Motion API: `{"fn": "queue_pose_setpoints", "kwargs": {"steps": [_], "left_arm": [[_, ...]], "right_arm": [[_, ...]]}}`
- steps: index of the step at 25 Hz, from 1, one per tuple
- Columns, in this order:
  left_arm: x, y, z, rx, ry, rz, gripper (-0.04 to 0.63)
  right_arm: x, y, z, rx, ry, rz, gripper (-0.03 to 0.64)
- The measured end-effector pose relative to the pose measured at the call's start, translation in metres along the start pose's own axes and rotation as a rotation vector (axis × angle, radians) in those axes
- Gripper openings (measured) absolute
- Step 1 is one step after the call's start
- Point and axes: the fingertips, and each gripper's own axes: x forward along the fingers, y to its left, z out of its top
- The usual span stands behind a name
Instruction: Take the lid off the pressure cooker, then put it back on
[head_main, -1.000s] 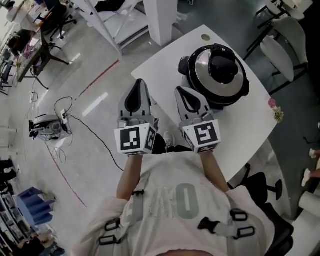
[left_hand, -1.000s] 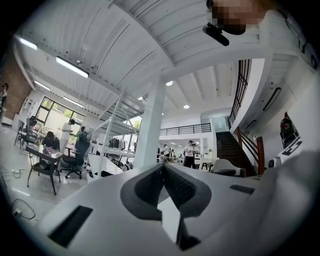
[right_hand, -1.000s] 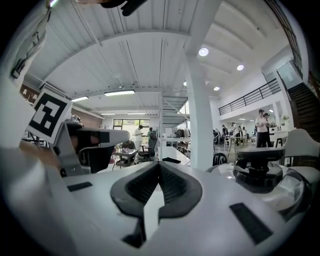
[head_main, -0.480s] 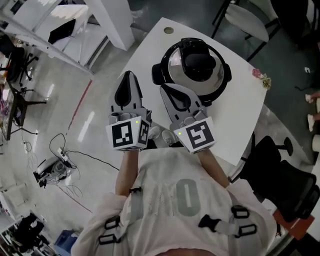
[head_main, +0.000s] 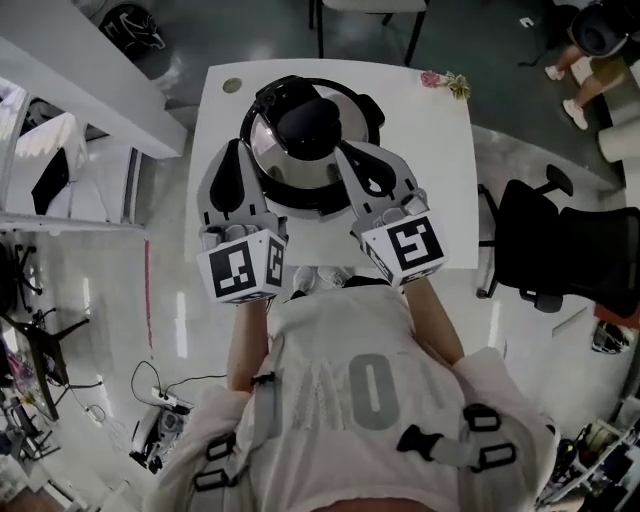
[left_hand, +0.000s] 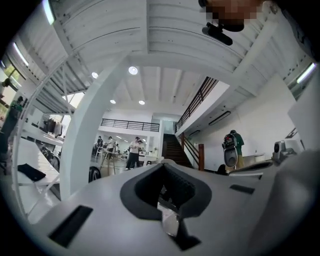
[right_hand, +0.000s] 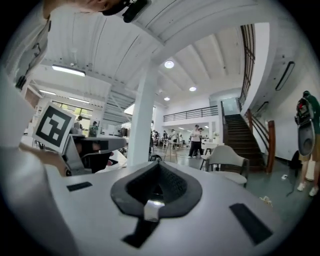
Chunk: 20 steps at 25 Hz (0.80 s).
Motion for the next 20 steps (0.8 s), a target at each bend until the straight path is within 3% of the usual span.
{"fn": "queue_pose_setpoints", "kwargs": {"steps": [4, 8, 14, 15, 16, 17, 18, 20], "left_arm": [[0.016, -0.014, -0.005, -0.013, 0.013, -0.07, 0.018], [0.025, -0.015, -0.012, -0.022, 0.043, -0.1, 0.018], [0.028, -0.027, -0.015, -0.017, 0.057, -0.195, 0.025], [0.028, -0.032, -0.015, -0.013, 0.054, -0.233, 0.089], [0.029, -0.037, -0.016, -0.008, 0.052, -0.273, 0.236], [0.029, -0.042, -0.018, -0.001, 0.056, -0.308, 0.345], [0.03, -0.045, -0.021, 0.009, 0.067, -0.335, 0.392], [0.028, -0.049, -0.026, 0.02, 0.094, -0.371, 0.413]], "right_arm": [[-0.02, -0.035, -0.006, 0.019, 0.014, -0.142, 0.008], [-0.029, -0.059, -0.009, 0.036, 0.015, -0.223, 0.008], [-0.028, -0.066, -0.009, 0.074, 0.001, -0.237, 0.01], [-0.025, -0.064, -0.009, 0.085, -0.002, -0.224, 0.128], [-0.021, -0.062, -0.01, 0.097, -0.007, -0.21, 0.323], [-0.018, -0.06, -0.01, 0.106, -0.014, -0.196, 0.384], [-0.016, -0.058, -0.01, 0.111, -0.017, -0.181, 0.399], [-0.012, -0.054, -0.012, 0.12, -0.012, -0.14, 0.4]]}}
